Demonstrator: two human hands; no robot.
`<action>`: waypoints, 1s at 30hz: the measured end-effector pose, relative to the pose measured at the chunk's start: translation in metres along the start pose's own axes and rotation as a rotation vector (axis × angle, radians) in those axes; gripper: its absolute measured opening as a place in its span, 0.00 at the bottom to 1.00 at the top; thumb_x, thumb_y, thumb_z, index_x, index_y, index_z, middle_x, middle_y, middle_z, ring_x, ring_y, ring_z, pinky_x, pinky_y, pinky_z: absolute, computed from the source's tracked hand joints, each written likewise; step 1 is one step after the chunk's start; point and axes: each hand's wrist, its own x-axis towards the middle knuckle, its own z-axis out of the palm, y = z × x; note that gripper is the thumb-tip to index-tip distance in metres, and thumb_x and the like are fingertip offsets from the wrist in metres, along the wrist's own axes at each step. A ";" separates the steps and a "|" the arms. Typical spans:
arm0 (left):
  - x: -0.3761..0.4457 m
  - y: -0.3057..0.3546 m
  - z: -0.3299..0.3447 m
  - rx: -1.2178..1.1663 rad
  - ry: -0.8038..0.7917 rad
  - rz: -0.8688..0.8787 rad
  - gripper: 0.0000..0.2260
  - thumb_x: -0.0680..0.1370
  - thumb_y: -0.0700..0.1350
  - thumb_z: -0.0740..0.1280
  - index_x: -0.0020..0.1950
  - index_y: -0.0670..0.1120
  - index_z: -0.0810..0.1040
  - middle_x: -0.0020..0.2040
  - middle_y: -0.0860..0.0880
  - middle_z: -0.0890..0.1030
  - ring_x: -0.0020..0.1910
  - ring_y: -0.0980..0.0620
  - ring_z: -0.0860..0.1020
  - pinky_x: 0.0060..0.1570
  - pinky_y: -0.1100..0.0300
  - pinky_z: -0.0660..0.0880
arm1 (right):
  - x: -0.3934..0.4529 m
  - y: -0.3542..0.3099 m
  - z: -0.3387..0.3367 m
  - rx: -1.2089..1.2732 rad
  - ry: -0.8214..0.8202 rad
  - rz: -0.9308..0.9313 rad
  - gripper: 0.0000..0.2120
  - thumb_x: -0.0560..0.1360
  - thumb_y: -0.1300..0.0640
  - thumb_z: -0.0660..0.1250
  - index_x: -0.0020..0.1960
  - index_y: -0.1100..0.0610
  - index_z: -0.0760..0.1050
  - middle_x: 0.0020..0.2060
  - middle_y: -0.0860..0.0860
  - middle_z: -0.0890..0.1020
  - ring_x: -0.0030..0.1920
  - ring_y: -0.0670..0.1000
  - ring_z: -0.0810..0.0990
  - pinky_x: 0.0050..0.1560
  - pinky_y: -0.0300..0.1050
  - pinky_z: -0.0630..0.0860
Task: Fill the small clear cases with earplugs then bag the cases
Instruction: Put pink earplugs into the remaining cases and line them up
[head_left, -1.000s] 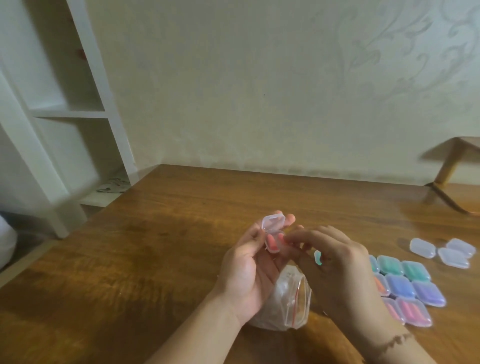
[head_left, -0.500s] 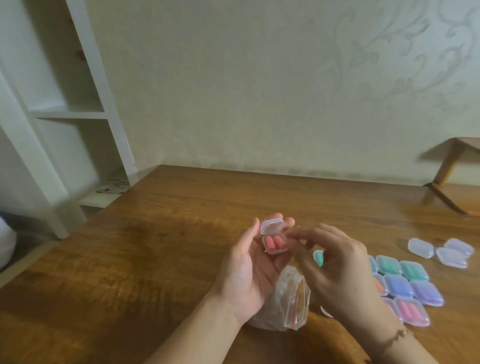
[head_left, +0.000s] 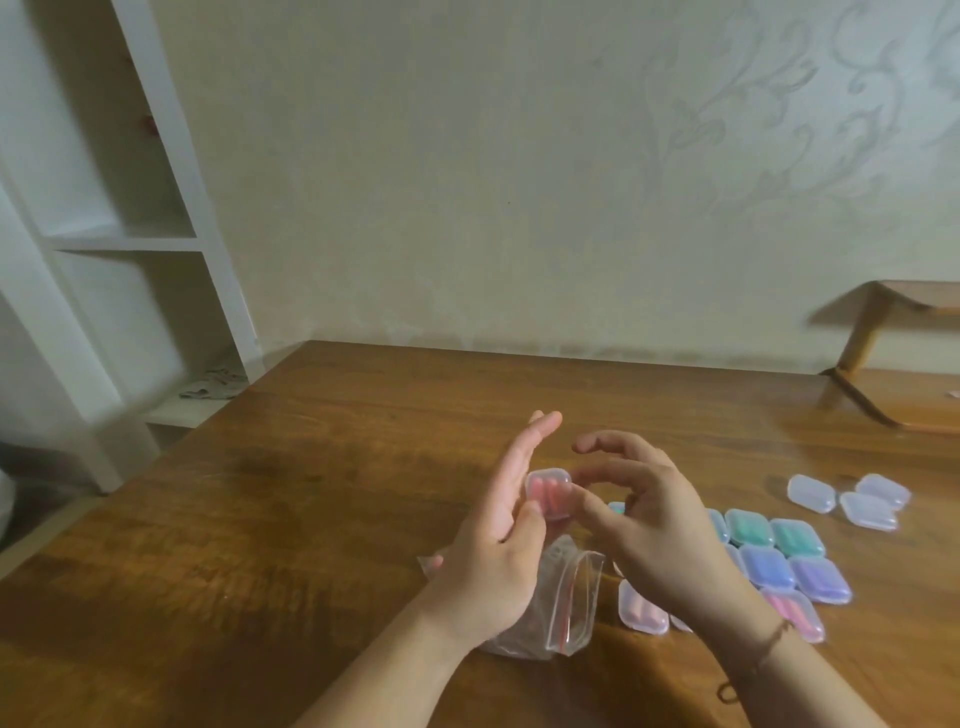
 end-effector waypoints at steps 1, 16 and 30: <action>0.000 -0.002 0.001 0.070 0.010 0.052 0.27 0.84 0.37 0.55 0.70 0.70 0.64 0.75 0.68 0.62 0.74 0.67 0.61 0.74 0.58 0.64 | 0.000 -0.002 0.000 0.025 -0.006 0.007 0.13 0.68 0.35 0.67 0.43 0.42 0.82 0.52 0.31 0.75 0.59 0.41 0.72 0.52 0.52 0.78; 0.000 0.031 0.080 0.649 -0.025 0.518 0.17 0.77 0.41 0.70 0.66 0.46 0.79 0.60 0.55 0.75 0.56 0.62 0.76 0.53 0.69 0.76 | -0.061 0.014 -0.108 0.448 0.041 0.270 0.06 0.72 0.59 0.73 0.48 0.59 0.81 0.38 0.54 0.85 0.36 0.51 0.82 0.36 0.42 0.75; 0.015 0.011 0.178 0.854 -0.159 0.347 0.14 0.74 0.49 0.70 0.59 0.53 0.80 0.57 0.57 0.79 0.60 0.57 0.73 0.64 0.60 0.70 | -0.097 0.088 -0.145 -0.153 0.218 0.489 0.10 0.66 0.43 0.76 0.38 0.47 0.77 0.32 0.40 0.83 0.35 0.43 0.81 0.37 0.47 0.80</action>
